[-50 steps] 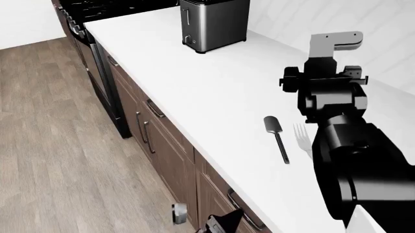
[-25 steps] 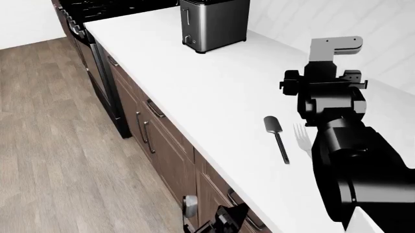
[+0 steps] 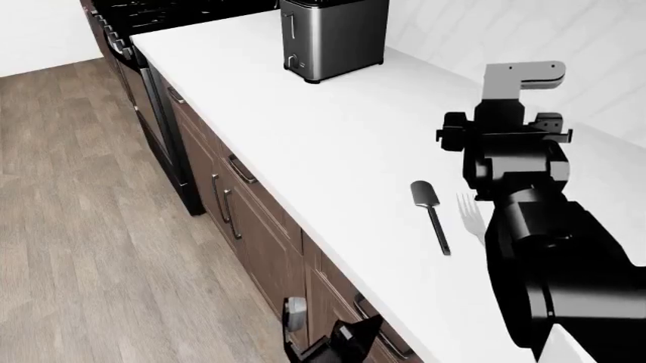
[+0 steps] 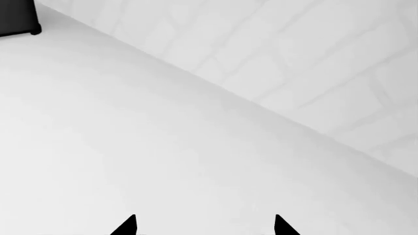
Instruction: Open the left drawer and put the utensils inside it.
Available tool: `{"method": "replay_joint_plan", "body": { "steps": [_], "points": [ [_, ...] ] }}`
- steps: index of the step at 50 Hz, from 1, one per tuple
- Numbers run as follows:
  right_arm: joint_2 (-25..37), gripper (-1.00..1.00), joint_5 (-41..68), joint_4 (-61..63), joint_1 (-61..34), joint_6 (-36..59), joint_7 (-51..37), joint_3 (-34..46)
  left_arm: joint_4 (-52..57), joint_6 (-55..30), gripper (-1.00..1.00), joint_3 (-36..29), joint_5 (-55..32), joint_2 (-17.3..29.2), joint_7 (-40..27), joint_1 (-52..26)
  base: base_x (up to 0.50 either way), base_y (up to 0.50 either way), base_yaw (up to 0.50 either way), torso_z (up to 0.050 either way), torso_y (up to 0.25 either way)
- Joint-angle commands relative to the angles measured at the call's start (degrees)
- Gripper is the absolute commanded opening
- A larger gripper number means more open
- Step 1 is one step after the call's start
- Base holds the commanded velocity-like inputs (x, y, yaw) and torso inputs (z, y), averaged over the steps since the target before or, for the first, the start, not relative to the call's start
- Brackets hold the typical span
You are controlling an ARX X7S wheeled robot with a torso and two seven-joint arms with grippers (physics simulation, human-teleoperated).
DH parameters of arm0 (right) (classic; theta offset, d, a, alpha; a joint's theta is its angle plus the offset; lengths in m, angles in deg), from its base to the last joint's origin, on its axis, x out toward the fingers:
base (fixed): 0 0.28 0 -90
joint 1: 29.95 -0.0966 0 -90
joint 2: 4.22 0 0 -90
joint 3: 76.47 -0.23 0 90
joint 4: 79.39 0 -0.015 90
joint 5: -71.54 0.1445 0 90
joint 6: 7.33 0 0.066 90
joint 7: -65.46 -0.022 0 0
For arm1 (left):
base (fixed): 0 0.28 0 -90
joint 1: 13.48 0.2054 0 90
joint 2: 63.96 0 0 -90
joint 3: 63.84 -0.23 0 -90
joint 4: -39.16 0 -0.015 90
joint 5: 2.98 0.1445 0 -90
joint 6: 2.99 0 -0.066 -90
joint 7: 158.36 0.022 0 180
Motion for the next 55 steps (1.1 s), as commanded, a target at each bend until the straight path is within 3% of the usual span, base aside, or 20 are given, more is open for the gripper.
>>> {"method": "replay_joint_plan", "body": {
  "steps": [1,18,21,27,36,43,55],
  "points": [
    [0.1,1.00,0.0,0.0,0.3,-0.4,-0.4,-0.3,-1.5,-0.9,-1.00,-2.4,-2.3,0.0,-0.9,-0.2,0.00,0.00,0.00,0.000,0.000],
    [0.5,1.00,-0.1,0.0,0.3,-0.7,-0.5,-0.5,-5.6,1.4,-1.00,-3.6,-1.3,0.2,3.5,4.0,0.00,0.00,0.00,0.000,0.000],
    [0.3,1.00,-0.1,0.0,0.5,-0.7,-0.5,-0.5,1.0,5.2,-1.00,-3.6,-0.1,3.7,1.9,5.1,0.00,0.00,0.00,0.000,0.000],
    [0.2,1.00,-0.3,0.0,0.4,-0.6,-0.6,-0.2,4.2,7.0,-1.00,-3.2,0.3,6.7,2.4,7.1,0.00,0.00,0.00,0.000,0.000],
    [0.4,1.00,-0.2,0.0,0.6,-0.7,-0.6,-0.2,22.6,17.2,-1.00,-3.5,4.8,17.7,-1.6,11.8,0.00,0.00,0.00,0.000,0.000],
    [0.3,1.00,-0.1,0.0,0.6,-0.7,-0.5,-0.3,29.8,21.4,-1.00,-2.6,6.0,23.7,-1.5,14.7,0.00,0.00,0.00,0.000,0.000],
    [0.5,1.00,-0.2,0.0,0.2,-0.4,-0.6,-0.2,31.9,24.7,-1.00,-0.9,5.7,28.1,4.8,22.2,0.00,0.00,0.00,0.000,0.000]
  ]
}}
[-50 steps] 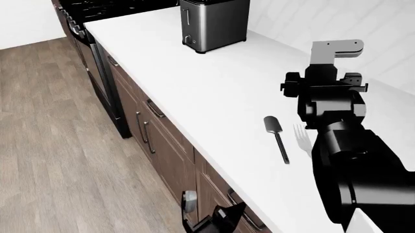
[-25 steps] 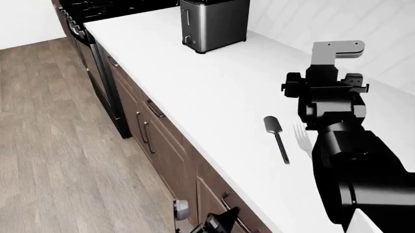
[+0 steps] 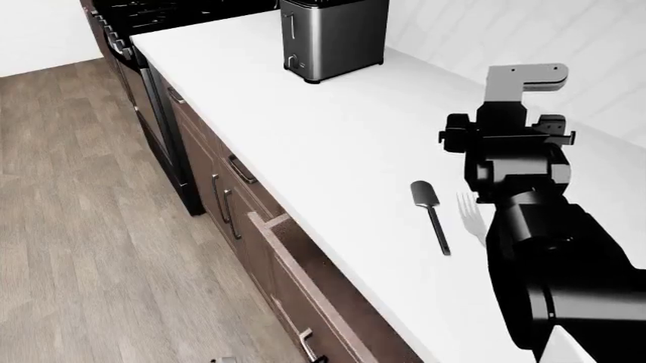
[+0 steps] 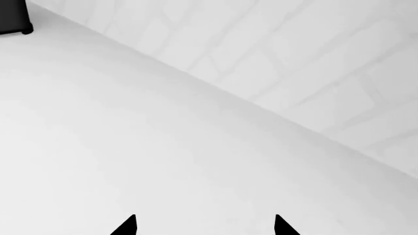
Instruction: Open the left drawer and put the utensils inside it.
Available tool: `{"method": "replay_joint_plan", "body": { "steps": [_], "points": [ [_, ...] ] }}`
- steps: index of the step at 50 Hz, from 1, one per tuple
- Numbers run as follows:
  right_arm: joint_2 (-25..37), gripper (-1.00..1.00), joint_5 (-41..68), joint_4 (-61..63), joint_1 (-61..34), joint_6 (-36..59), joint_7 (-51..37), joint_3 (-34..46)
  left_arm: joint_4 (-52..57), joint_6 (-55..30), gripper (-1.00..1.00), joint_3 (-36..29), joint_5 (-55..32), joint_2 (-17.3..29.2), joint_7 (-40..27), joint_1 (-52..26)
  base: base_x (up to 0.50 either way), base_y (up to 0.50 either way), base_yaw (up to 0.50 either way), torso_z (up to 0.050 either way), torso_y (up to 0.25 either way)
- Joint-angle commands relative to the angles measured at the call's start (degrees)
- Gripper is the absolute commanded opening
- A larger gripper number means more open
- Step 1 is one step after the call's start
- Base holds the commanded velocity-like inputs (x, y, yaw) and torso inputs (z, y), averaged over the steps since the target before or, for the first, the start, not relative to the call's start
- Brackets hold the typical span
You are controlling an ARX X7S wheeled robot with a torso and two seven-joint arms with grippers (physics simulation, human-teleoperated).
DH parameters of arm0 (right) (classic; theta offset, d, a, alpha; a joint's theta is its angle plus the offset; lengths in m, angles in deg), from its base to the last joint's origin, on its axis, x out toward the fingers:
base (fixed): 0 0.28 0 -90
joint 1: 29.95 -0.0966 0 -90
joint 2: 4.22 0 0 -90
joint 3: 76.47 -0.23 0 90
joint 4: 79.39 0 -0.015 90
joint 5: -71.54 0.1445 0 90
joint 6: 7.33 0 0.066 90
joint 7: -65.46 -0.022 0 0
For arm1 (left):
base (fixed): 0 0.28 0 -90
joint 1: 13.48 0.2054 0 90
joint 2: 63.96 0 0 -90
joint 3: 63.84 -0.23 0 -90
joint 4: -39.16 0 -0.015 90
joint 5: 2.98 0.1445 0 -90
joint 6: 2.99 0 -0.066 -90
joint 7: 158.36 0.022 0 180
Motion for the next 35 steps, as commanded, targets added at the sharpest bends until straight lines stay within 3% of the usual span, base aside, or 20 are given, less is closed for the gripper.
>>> {"method": "replay_joint_plan", "body": {
  "steps": [1,14,35],
  "points": [
    [0.1,1.00,0.1,0.0,-0.3,0.3,-0.1,0.0,4.2,3.3,-1.00,-2.4,-3.0,7.4,0.0,9.2,0.00,0.00,0.00,0.000,0.000],
    [0.2,1.00,0.1,0.0,0.3,0.2,-0.2,0.1,1.1,5.0,-1.00,0.0,-5.4,8.3,6.1,16.0,0.00,0.00,0.00,0.000,0.000],
    [0.4,1.00,0.1,0.0,0.7,0.1,-0.5,0.0,1.5,7.5,-1.00,4.0,-8.7,10.5,9.7,21.6,0.00,0.00,0.00,0.000,0.000]
  ]
}}
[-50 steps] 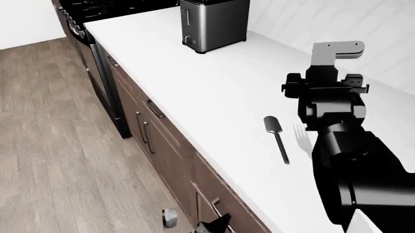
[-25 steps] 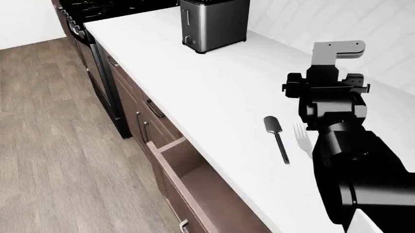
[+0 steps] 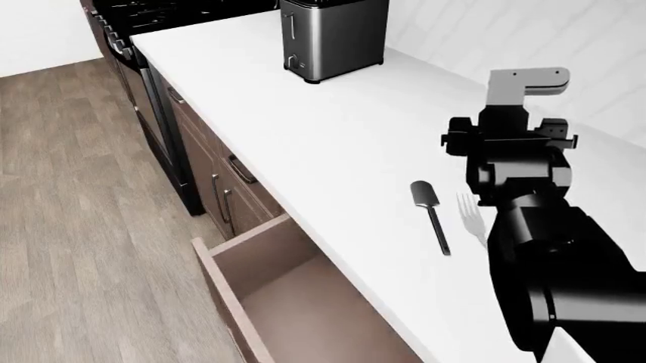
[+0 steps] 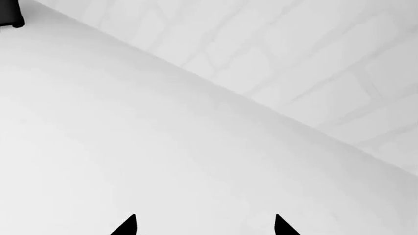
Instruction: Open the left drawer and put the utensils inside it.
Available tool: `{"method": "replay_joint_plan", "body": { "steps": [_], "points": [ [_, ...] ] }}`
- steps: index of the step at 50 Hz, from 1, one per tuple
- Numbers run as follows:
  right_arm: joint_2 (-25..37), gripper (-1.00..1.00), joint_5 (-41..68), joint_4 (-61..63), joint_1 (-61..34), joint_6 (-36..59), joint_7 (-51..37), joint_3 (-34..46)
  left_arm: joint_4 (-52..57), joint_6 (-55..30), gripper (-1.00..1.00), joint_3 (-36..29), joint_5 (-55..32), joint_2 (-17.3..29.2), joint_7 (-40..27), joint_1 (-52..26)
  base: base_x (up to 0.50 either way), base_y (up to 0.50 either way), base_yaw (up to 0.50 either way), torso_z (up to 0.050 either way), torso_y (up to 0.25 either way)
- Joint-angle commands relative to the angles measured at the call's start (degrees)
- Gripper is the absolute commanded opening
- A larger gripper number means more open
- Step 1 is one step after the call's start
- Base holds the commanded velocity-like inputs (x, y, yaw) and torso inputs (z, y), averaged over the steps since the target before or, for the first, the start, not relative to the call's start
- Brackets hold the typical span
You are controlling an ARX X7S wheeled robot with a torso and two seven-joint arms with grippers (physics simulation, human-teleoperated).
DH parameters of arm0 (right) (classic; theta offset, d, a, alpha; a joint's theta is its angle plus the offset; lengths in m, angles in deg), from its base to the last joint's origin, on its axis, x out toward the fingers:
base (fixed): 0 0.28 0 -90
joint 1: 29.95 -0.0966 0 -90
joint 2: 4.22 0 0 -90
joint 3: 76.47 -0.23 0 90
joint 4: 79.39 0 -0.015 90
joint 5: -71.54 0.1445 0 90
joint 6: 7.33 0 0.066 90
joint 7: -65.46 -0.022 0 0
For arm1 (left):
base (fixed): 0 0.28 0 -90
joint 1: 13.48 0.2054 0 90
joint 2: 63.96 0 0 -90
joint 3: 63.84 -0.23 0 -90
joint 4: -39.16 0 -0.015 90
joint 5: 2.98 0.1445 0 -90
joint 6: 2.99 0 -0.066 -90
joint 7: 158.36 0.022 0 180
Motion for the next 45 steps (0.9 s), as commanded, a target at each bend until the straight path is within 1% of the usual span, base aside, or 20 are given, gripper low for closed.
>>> {"method": "replay_joint_plan", "body": {
  "steps": [1,16,24,25,27,29,35,37,38,39,40,41,45],
  "points": [
    [0.1,1.00,0.1,0.0,0.1,0.1,-0.2,0.0,-3.2,-3.2,-1.00,-2.2,-8.0,1.7,-4.9,6.7,0.00,0.00,0.00,0.000,0.000],
    [0.1,1.00,0.0,0.0,0.3,0.1,-0.5,0.1,-4.1,-3.0,-1.00,0.4,-10.0,2.3,-1.3,9.8,0.00,0.00,0.00,0.000,0.000],
    [0.1,1.00,0.1,0.0,0.3,0.2,-0.6,0.1,-2.5,-1.9,-1.00,0.9,-9.4,3.0,-0.7,10.2,0.00,0.00,0.00,0.000,0.000],
    [0.1,1.00,0.1,0.0,0.4,0.2,-0.7,0.0,-2.1,-0.5,1.00,1.0,-8.9,3.1,-1.2,10.5,0.00,0.00,0.00,0.000,0.000],
    [0.1,1.00,0.1,0.0,0.4,0.2,-0.6,0.0,-1.8,-0.7,1.00,1.4,-9.1,3.3,-0.2,10.9,0.00,0.00,0.00,0.000,0.000],
    [0.2,1.00,0.1,0.0,0.5,0.1,-0.6,0.0,0.0,0.9,1.00,2.0,-8.6,4.1,0.9,11.7,0.00,0.00,0.00,0.000,0.000],
    [0.2,1.00,0.1,0.0,0.4,0.1,-0.6,-0.1,8.2,6.9,1.00,5.1,-8.3,8.1,1.4,14.9,0.00,0.00,0.00,0.000,0.000],
    [0.3,1.00,0.1,0.0,0.6,0.1,-0.7,-0.1,12.0,9.8,1.00,7.2,-8.9,9.9,2.3,16.9,0.00,0.00,0.00,0.000,0.000],
    [0.4,1.00,0.3,0.0,0.7,0.0,-0.6,-0.3,20.6,18.4,1.00,15.8,-11.1,17.4,1.8,25.5,0.00,0.00,0.00,0.000,0.000],
    [0.4,1.00,0.3,0.0,0.7,0.0,-0.5,-0.3,29.2,26.7,1.00,21.9,-9.0,17.4,-0.2,29.5,0.00,0.00,0.00,0.000,0.000],
    [0.4,1.00,0.3,0.0,0.7,0.0,-0.5,-0.3,31.4,26.4,1.00,23.3,-8.5,17.5,-0.6,30.5,0.00,0.00,0.00,0.000,0.000],
    [0.5,1.00,0.3,0.0,0.7,0.0,-0.6,-0.4,31.2,26.6,1.00,26.3,-7.6,16.8,-2.0,32.2,0.00,0.00,0.00,0.000,0.000],
    [0.4,1.00,0.3,0.0,0.9,-0.1,-0.7,-0.5,30.1,26.2,1.00,30.5,-9.8,15.4,-3.6,34.0,0.00,0.00,0.00,0.000,0.000]
  ]
}}
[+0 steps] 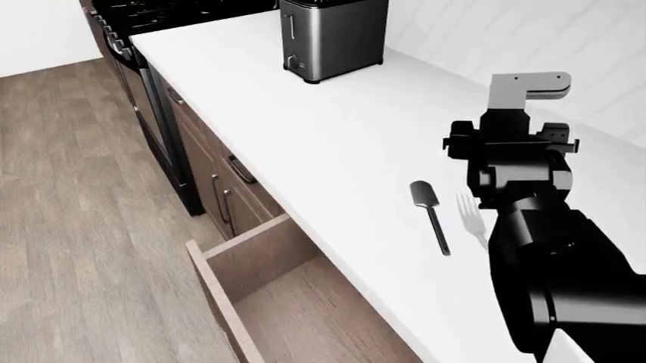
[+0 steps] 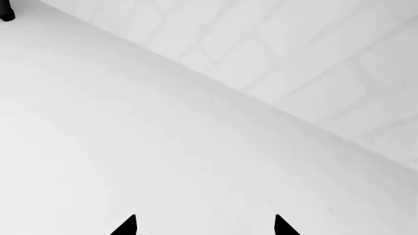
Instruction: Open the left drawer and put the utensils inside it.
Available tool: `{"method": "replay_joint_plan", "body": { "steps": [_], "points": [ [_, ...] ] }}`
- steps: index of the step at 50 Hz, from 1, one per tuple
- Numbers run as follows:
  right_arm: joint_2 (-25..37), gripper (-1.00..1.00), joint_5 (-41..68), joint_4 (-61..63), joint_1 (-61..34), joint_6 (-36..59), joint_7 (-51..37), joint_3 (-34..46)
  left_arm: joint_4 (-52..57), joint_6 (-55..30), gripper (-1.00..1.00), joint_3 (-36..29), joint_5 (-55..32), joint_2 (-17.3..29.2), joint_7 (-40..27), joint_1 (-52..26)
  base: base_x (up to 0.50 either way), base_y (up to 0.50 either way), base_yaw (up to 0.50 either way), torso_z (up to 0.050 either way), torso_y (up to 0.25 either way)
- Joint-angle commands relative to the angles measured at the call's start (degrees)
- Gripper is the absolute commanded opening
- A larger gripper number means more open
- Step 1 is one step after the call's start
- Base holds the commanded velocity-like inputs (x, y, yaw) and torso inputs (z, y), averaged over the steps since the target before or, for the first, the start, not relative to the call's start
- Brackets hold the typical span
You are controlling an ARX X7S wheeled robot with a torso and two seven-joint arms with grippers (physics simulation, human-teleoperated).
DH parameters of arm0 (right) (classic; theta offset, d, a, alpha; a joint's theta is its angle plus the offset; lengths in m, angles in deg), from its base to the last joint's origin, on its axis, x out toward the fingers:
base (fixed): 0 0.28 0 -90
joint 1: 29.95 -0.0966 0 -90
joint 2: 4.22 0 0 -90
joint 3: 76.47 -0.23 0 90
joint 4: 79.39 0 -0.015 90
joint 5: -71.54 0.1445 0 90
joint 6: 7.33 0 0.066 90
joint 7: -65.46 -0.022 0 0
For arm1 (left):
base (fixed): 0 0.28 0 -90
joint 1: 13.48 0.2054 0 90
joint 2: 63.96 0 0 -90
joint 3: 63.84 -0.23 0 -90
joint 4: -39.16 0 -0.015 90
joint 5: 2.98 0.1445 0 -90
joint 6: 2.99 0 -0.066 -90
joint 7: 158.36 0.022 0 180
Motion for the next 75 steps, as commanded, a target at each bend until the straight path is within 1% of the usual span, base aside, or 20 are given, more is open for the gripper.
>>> {"method": "replay_joint_plan", "body": {
  "steps": [1,6,8,9,10,12,15,16,19,21,23,33,37,40,45,47,67,69,72,75],
  "points": [
    [0.0,1.00,0.1,0.0,0.3,-0.1,-0.1,-0.3,12.9,11.9,1.00,17.6,-1.0,4.4,-4.1,14.0,0.00,0.00,0.00,0.000,0.000],
    [0.0,1.00,0.0,0.0,-0.1,0.0,0.0,-0.3,16.1,12.1,1.00,28.6,7.1,2.8,-9.9,21.3,0.00,0.00,0.00,0.000,0.000],
    [0.1,1.00,0.1,0.0,-0.3,0.1,0.0,-0.4,18.4,12.0,1.00,34.9,17.8,1.9,-17.6,25.4,0.00,0.00,0.00,0.000,0.000],
    [0.1,1.00,0.0,0.0,-0.3,0.1,0.0,-0.4,19.4,12.1,1.00,41.8,26.4,-0.3,-26.2,28.3,0.00,0.00,0.00,0.000,0.000],
    [0.1,1.00,0.0,0.0,-0.2,0.1,0.0,-0.4,22.3,11.9,1.00,42.0,35.0,3.0,-34.8,29.5,0.00,0.00,0.00,0.000,0.000],
    [0.1,1.00,0.0,0.0,-0.2,0.0,0.0,-0.4,23.7,11.5,1.00,47.3,41.5,0.4,-39.9,31.8,0.00,0.00,0.00,0.000,0.000],
    [0.1,1.00,0.0,0.0,-0.1,0.1,0.1,-0.4,30.5,12.1,1.00,51.1,67.3,5.9,-65.7,33.0,0.00,0.00,0.00,0.000,0.000],
    [0.0,1.00,-0.1,0.0,-0.1,0.2,0.1,-0.3,32.6,12.1,1.00,48.5,75.9,12.3,-74.3,33.0,0.00,0.00,0.00,0.000,0.000],
    [-0.1,1.00,-0.2,0.0,-0.2,0.5,0.4,0.0,37.3,12.1,1.00,47.4,95.2,22.0,-100.1,33.0,0.00,0.00,0.00,0.000,0.000],
    [-0.1,1.00,-0.3,0.0,-0.1,0.9,0.6,0.1,39.5,12.1,1.00,46.8,96.4,26.1,-113.2,33.0,0.00,0.00,0.00,0.000,0.000],
    [0.0,1.00,-0.2,0.0,-0.3,1.2,0.7,0.0,40.9,12.1,1.00,46.4,97.6,29.1,-117.5,33.0,0.00,0.00,0.00,0.000,0.000],
    [-0.3,1.00,-1.6,0.1,-2.8,4.3,1.5,2.2,42.1,12.2,1.00,46.6,96.7,30.2,-117.1,33.0,0.00,0.00,0.00,0.000,0.000],
    [2.3,1.00,-0.8,30.1,6.7,28.0,9.8,4.3,41.0,12.1,1.00,47.0,93.8,29.2,-113.9,33.0,0.00,0.00,0.00,0.000,0.000],
    [3.5,1.00,0.4,42.5,9.0,35.6,11.9,4.3,40.6,12.1,1.00,47.1,92.8,28.6,-112.6,33.0,0.00,0.00,0.00,0.000,0.000],
    [3.6,1.00,0.5,43.6,9.4,36.4,11.9,4.2,40.5,12.1,1.00,47.2,92.7,28.6,-112.5,33.0,0.00,0.00,0.00,0.000,0.000],
    [6.0,1.00,3.8,59.2,11.9,51.4,17.3,6.6,39.9,12.1,1.00,47.6,91.0,27.5,-110.3,33.0,0.00,0.00,0.00,0.000,0.000],
    [1.5,1.00,7.8,64.7,14.1,60.4,18.3,3.8,39.2,12.2,1.00,47.9,89.7,26.0,-108.4,33.0,0.00,0.00,0.00,0.000,0.000],
    [1.7,1.00,11.2,66.3,14.4,62.0,14.8,2.9,39.0,12.2,1.00,47.9,89.8,25.9,-108.4,33.0,0.00,0.00,0.00,0.000,0.000],
    [8.2,1.00,37.0,68.3,15.6,62.0,-11.0,4.0,38.5,12.1,1.00,48.1,88.6,25.6,-107.4,33.0,0.00,0.00,0.00,0.000,0.000],
    [9.7,1.00,55.1,69.6,16.7,61.8,-20.0,3.9,38.6,12.1,1.00,48.0,88.6,25.6,-107.4,33.0,0.00,0.00,0.00,0.000,0.000]
  ]
}}
